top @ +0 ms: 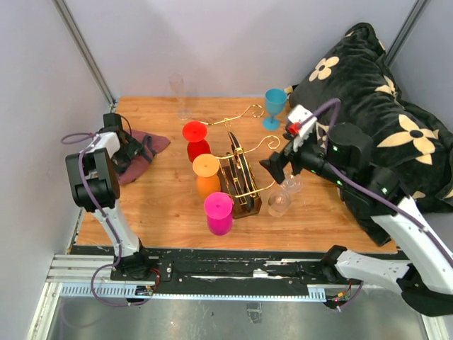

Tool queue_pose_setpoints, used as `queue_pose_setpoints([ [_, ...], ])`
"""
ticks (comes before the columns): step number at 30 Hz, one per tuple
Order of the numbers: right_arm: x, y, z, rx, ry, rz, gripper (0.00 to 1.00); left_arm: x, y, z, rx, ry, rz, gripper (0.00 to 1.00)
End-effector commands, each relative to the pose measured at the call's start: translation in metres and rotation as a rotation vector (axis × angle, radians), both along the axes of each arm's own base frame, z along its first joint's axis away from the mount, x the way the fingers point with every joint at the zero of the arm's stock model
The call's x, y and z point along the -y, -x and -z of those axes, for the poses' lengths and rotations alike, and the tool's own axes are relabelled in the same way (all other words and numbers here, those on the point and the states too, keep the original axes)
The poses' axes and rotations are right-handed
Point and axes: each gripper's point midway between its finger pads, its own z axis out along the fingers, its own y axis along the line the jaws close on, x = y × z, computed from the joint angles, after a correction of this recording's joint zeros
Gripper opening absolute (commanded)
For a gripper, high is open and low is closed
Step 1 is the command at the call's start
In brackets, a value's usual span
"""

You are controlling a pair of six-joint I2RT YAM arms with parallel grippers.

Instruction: Take the wine glass off the wine glass rack

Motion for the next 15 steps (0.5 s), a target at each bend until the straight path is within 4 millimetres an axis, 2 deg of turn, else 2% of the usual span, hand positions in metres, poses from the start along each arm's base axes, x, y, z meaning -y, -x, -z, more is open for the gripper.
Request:
queue_pose_setpoints([
  [1,-0.023,-0.006,0.015,-0.188,-0.018,0.014,0.99,-0.010,-0.034,0.018,-0.002,-0.009,0.038,1.00],
  [3,-0.029,-0.016,0.014,-0.221,-0.055,0.054,0.98,-0.017,-0.060,0.019,0.019,-0.019,0.049,1.00],
  [6,-0.025,-0.040,0.018,-0.255,-0.045,0.178,0.98,-0.021,-0.099,0.021,0.059,0.003,0.064,1.00],
  [8,-0.030,-0.048,0.019,-0.291,-0.055,0.178,0.98,-0.023,-0.128,0.016,0.123,0.010,0.074,0.99],
  [12,-0.056,-0.055,0.010,-0.341,-0.160,0.071,0.98,-0.030,-0.180,0.009,0.213,0.012,0.109,0.99],
  [14,-0.073,-0.060,0.007,-0.375,-0.206,0.008,1.00,-0.029,-0.202,-0.003,0.266,0.022,0.129,0.98],
  [15,-0.080,-0.060,0.006,-0.395,-0.225,-0.020,0.97,-0.026,-0.209,-0.012,0.298,0.036,0.141,0.98],
])
